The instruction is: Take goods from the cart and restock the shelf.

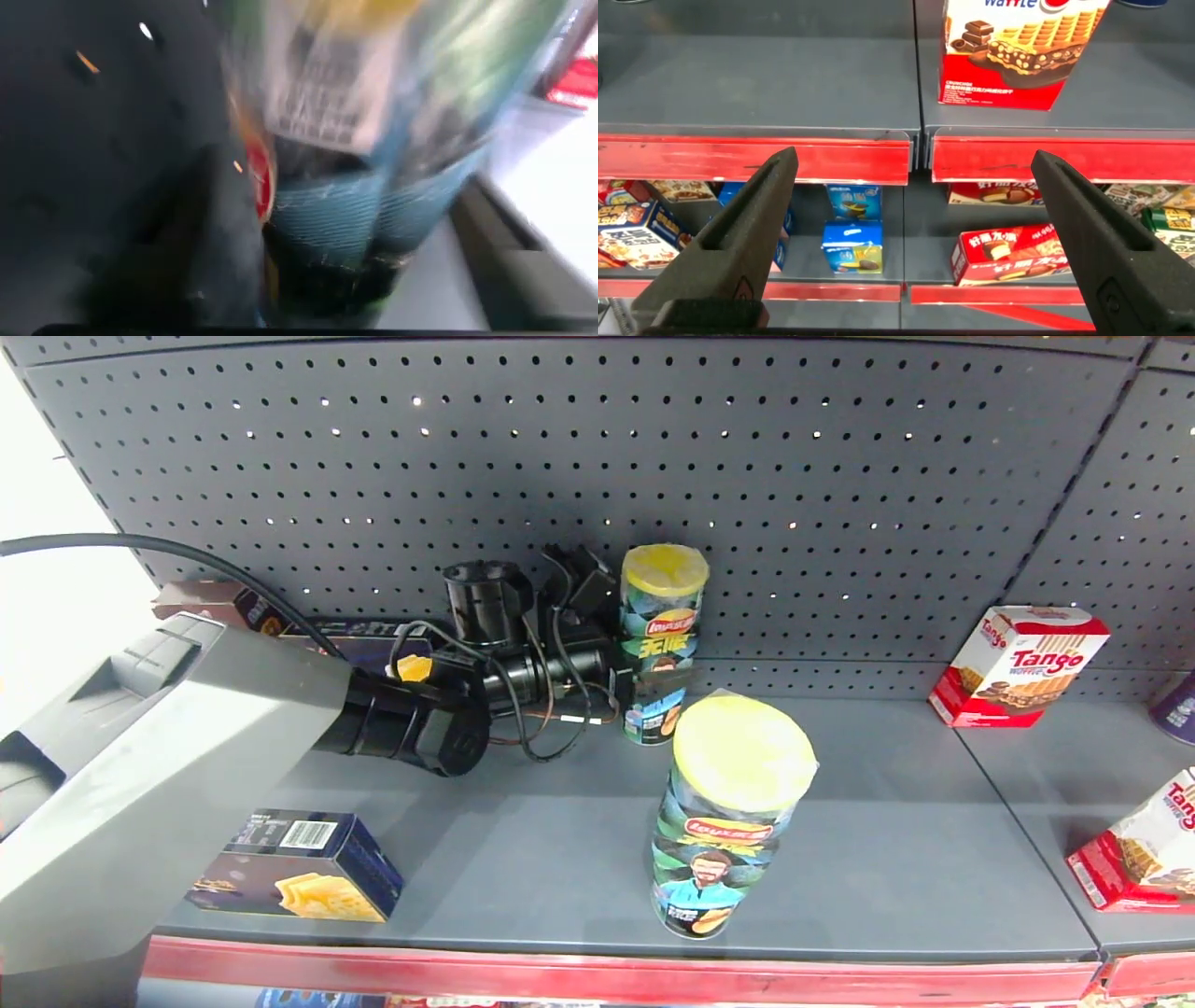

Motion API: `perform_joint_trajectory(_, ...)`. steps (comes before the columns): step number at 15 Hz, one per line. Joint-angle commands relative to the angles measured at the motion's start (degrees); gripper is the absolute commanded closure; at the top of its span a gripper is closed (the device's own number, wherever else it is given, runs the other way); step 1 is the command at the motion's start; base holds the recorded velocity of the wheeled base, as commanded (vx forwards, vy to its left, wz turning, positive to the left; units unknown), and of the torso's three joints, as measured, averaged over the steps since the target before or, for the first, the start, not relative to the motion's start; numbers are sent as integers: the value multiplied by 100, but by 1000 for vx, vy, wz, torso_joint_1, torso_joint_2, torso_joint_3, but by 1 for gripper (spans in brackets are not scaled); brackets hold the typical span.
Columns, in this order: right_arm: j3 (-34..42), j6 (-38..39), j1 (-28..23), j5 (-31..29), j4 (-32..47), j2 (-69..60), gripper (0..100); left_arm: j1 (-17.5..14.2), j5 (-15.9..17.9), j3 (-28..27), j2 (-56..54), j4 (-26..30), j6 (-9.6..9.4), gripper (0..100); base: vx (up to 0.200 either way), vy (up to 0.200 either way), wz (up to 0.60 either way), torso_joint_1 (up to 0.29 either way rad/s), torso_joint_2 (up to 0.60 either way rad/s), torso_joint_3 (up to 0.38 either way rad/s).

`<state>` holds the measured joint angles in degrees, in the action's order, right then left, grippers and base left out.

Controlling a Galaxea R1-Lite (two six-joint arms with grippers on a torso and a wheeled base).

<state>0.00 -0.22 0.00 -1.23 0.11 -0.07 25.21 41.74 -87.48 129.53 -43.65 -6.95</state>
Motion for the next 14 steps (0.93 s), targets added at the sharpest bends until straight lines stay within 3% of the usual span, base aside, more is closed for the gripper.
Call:
perform_joint_trajectory(1,0,-4,0,0,-2,7,0,-16,1,38,-314,366,-17,0,0,0,0,0,0,0)
perform_joint_trajectory(3,0,-4,0,0,-2,7,0,-42,1,161,-613,718,-17,0,0,0,0,0,0,0)
perform_joint_trajectory(6,0,-4,0,0,-2,7,0,-78,-272,601,-1289,1386,-131,0,0,0,0,0,0,0)
perform_joint_trajectory(9,0,-4,0,0,-2,7,0,-95,-1133,987,-1869,2063,-465,0,0,0,0,0,0,0)
perform_joint_trajectory(10,0,-4,0,0,-2,7,0,-95,-1239,1181,-2054,2230,-553,0,0,0,0,0,0,0)
perform_joint_trajectory(11,0,-4,0,0,-2,7,0,-113,-1291,1365,-2203,2300,-685,0,0,0,0,0,0,0)
perform_joint_trajectory(12,0,-4,0,0,-2,7,0,-113,-1564,1506,-2247,2318,-834,0,0,0,0,0,0,0)
perform_joint_trajectory(14,0,-4,0,0,-2,7,0,-69,-2109,1532,-2247,2291,-914,0,0,0,0,0,0,0)
